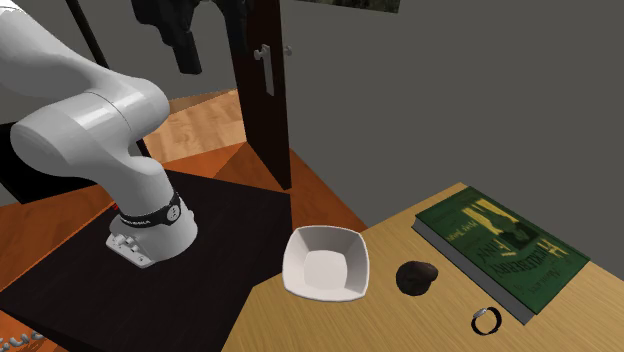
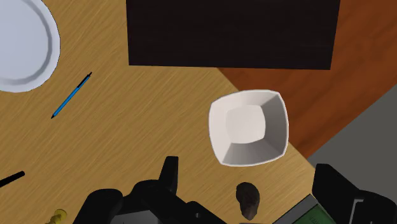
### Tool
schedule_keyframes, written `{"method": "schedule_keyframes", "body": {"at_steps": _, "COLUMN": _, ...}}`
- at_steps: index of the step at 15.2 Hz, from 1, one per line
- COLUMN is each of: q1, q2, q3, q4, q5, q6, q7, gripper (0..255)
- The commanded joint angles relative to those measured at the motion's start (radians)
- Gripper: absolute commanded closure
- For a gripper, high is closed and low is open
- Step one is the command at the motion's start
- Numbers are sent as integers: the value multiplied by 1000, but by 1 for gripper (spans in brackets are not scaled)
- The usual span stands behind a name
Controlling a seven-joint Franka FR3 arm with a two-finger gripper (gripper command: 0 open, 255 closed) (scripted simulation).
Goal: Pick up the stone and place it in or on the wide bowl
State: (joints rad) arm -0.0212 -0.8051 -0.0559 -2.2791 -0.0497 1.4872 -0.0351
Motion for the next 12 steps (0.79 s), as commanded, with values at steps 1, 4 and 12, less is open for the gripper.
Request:
{"method": "schedule_keyframes", "body": {"at_steps": 1, "q1": 0, "q2": 0, "q3": 0, "q4": 0, "q5": 0, "q6": 0, "q7": 0, "gripper": 0}}
{"method": "schedule_keyframes", "body": {"at_steps": 4, "q1": 4, "q2": 55, "q3": 22, "q4": -44, "q5": 13, "q6": 93, "q7": 37, "gripper": 0}}
{"method": "schedule_keyframes", "body": {"at_steps": 12, "q1": 15, "q2": 258, "q3": 78, "q4": -103, "q5": 37, "q6": 337, "q7": 131, "gripper": 0}}
